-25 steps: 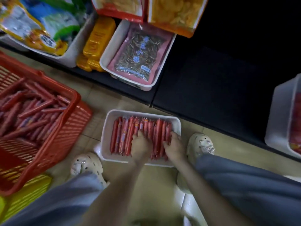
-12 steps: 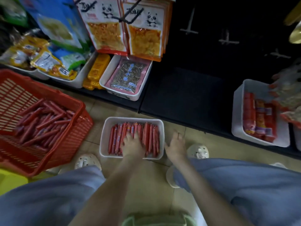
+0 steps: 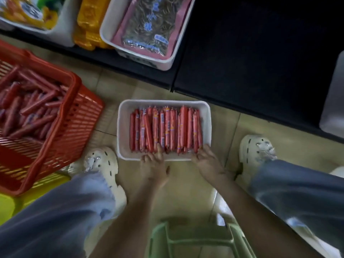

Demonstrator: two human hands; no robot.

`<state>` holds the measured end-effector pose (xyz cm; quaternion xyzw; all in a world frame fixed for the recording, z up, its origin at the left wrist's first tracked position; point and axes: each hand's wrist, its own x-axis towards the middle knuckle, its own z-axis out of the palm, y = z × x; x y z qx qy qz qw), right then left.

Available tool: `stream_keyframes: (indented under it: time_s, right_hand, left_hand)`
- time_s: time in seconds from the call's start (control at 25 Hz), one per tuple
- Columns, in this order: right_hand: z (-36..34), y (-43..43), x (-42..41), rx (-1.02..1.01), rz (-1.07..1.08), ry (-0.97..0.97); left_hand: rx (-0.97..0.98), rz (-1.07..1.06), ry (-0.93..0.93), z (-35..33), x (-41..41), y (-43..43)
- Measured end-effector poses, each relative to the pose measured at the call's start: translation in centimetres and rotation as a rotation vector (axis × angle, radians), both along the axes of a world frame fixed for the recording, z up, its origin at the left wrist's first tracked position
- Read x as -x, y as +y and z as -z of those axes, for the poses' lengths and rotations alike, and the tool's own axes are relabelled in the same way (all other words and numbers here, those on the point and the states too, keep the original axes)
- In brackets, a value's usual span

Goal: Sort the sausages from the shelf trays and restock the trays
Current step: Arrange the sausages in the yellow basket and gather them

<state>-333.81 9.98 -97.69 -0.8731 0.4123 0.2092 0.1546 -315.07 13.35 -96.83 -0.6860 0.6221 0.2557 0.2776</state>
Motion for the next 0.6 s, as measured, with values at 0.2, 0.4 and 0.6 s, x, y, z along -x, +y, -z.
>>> stream_keyframes:
  time_s: [0.2,0.4,0.6]
  right_hand:
    - [-0.9,-0.5,5.9,0.051,0.161,0.082]
    - [-1.3,1.8,4.9,-0.110,0.984,-0.278]
    - [-0.6,5.2,0.5,-0.659,1.826,-0.914]
  left_hand:
    - [0.072,0.043,0.223,-1.2,5.7,1.2]
    - [0.487,-0.128,0.268,0.0,3.8,0.8]
    - [0.269,-0.544,0.302,0.6,-2.1,-0.5]
